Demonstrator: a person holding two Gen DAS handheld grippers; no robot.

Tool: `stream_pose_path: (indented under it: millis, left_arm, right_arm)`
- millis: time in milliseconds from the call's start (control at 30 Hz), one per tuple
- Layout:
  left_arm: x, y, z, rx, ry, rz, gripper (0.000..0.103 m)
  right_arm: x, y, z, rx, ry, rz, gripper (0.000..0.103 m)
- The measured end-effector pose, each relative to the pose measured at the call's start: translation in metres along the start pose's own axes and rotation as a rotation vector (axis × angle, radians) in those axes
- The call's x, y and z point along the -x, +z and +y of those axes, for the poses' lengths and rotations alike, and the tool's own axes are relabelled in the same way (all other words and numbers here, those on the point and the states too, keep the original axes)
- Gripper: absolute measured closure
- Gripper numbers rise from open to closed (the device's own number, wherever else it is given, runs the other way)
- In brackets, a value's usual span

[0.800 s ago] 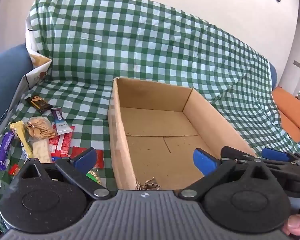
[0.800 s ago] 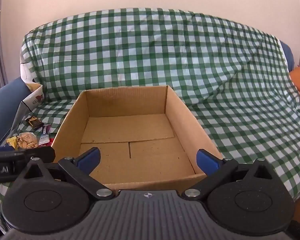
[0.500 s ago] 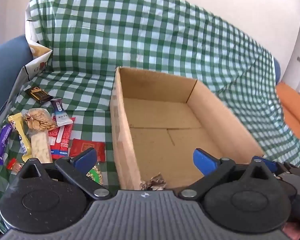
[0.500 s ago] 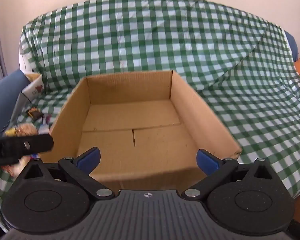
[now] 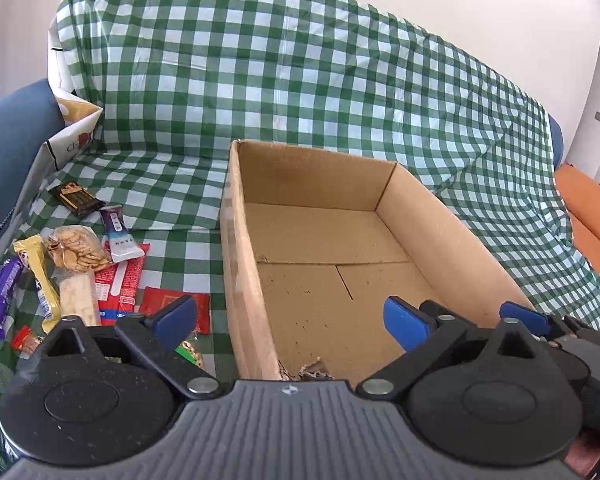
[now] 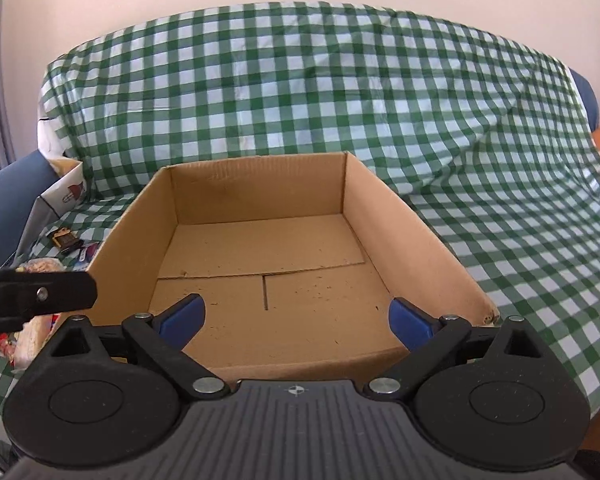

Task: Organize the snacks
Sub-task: 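Move both tools from the cardboard box toward the snack pile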

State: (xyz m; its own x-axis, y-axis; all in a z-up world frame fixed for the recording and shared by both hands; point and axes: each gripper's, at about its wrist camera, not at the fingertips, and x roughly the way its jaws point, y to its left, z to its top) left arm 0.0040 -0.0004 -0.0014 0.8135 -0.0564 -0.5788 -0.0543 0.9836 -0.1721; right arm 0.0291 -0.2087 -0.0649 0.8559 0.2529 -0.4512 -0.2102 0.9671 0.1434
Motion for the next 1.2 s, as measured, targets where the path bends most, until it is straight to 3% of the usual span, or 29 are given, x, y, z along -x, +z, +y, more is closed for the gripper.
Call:
stream_pose_path:
  millis: [100, 133, 200, 233, 267, 333, 433, 567, 1067, 1133, 1200]
  left_arm:
    - [0.0, -0.001, -0.001, -0.012, 0.004, -0.003, 0.009]
    - [-0.001, -0.002, 0.0, -0.014, 0.01, -0.001, 0.016]
    - [-0.002, -0.002, 0.004, -0.007, 0.068, 0.002, 0.038]
    - [-0.005, -0.002, 0.008, -0.003, 0.112, 0.016, 0.054]
    - [-0.009, -0.002, 0.015, 0.013, 0.137, 0.039, 0.054]
    - [-0.01, -0.001, 0.029, 0.092, 0.102, 0.059, 0.054]
    - [-0.006, -0.001, 0.024, 0.04, 0.13, 0.039, 0.054]
    - [-0.003, -0.002, 0.022, 0.036, 0.069, 0.041, 0.053]
    - [0.019, -0.013, 0.006, -0.072, 0.044, -0.022, 0.051]
    - [0.024, -0.014, 0.005, -0.089, 0.046, -0.028, 0.054]
    - [0.033, -0.012, 0.008, -0.085, 0.027, -0.033, 0.065]
  right_arm:
    - [0.003, 0.001, 0.003, 0.003, -0.027, -0.019, 0.006]
    - [0.004, 0.001, 0.004, 0.001, -0.03, -0.022, 0.006]
    - [0.004, 0.002, 0.002, -0.002, -0.032, -0.024, 0.009]
    - [0.004, 0.002, 0.002, 0.0, -0.032, -0.028, 0.01]
    - [0.005, 0.002, 0.001, 0.0, -0.03, -0.029, 0.013]
    - [0.005, 0.003, 0.001, 0.007, -0.026, -0.037, 0.016]
    - [0.008, -0.003, 0.005, 0.038, -0.04, -0.076, 0.017]
    - [0.012, -0.008, 0.01, 0.082, -0.05, -0.114, 0.017]
    - [0.018, -0.003, 0.018, 0.085, 0.014, -0.084, 0.017]
    - [0.02, -0.002, 0.021, 0.075, 0.03, -0.083, 0.018]
    - [0.022, -0.001, 0.024, 0.067, 0.05, -0.083, 0.027]
